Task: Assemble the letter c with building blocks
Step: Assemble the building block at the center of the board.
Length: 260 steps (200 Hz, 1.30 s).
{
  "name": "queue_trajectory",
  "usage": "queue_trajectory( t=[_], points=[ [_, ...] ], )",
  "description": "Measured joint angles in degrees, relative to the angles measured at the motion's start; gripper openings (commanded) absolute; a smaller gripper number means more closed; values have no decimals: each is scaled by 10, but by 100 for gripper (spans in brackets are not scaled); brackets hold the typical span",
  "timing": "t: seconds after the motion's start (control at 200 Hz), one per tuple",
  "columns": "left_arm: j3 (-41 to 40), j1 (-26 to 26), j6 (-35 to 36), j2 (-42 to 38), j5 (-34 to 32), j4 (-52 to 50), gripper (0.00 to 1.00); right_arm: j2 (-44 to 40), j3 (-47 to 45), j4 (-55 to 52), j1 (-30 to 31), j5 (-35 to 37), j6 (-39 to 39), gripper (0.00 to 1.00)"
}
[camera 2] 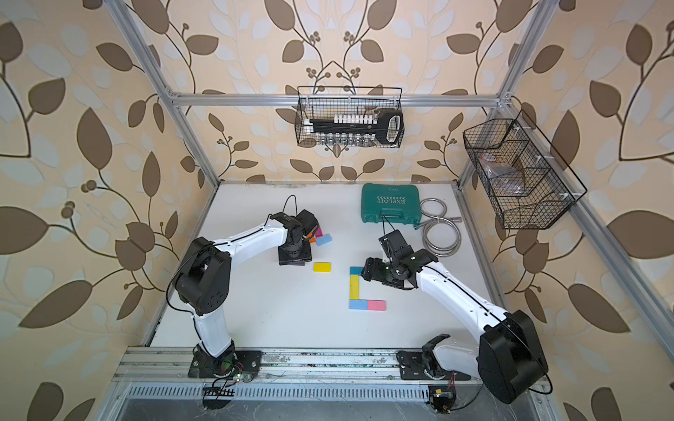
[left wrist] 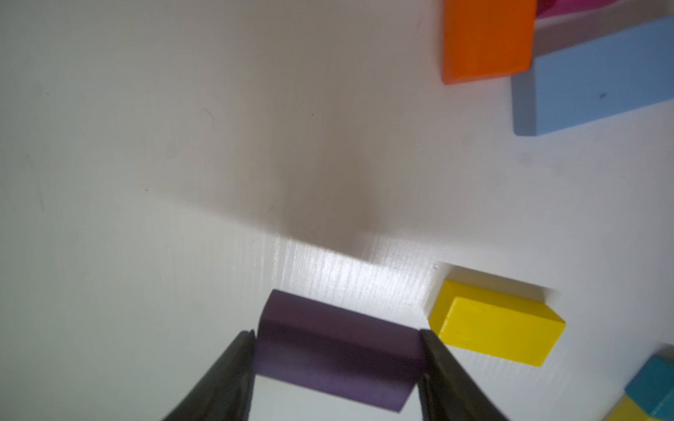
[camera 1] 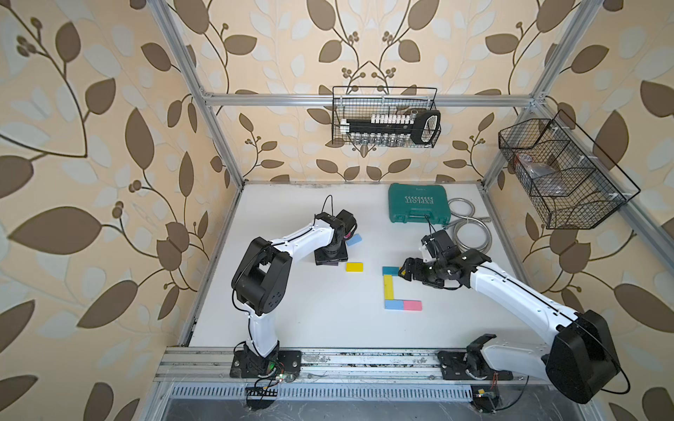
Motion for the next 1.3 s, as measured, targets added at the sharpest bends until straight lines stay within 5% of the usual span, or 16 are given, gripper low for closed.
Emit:
queue_trajectory(
  t=[0.32, 1.3],
  points=[
    [-44, 3, 17, 0, 21, 51, 58, 31, 42, 2, 57, 7, 17, 85],
    [-51, 4, 15, 2, 49, 69, 84, 45, 46, -1, 67, 28, 32, 85]
  ],
)
